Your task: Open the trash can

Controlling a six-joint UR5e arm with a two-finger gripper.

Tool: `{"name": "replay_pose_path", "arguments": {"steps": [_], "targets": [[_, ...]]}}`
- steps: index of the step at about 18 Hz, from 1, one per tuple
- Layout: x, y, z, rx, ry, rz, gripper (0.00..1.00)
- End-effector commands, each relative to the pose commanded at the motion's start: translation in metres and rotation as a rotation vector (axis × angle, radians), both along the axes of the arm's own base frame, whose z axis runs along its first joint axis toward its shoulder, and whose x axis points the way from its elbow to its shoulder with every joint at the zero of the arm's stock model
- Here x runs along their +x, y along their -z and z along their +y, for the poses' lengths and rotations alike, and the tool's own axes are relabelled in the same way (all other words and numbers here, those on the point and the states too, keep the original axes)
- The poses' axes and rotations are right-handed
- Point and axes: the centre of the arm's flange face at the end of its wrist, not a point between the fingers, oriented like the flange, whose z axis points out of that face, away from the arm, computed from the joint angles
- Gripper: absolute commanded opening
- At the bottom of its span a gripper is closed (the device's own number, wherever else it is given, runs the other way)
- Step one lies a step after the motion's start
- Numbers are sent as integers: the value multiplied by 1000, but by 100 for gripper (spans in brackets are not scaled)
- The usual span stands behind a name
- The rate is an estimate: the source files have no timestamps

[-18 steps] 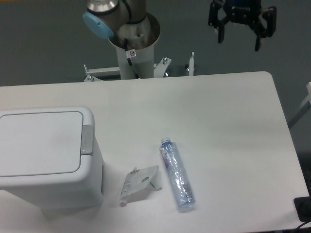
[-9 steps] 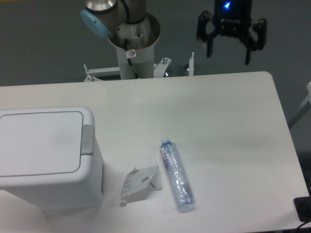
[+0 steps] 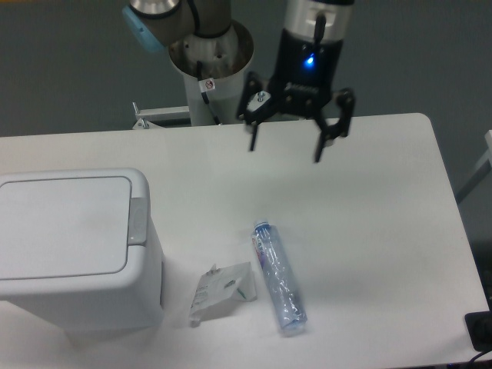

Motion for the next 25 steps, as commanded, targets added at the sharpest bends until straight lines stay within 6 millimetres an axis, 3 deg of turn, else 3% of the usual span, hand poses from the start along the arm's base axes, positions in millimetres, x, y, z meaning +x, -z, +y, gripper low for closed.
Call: {"name": "replay_pose_path", "arguments": {"steps": [7,13,25], "targets": [[18,18,35,21,-47,-39,100],[50,40,59,-13,9,-65,100],[55,60,72,-38,30,-71,100]]}}
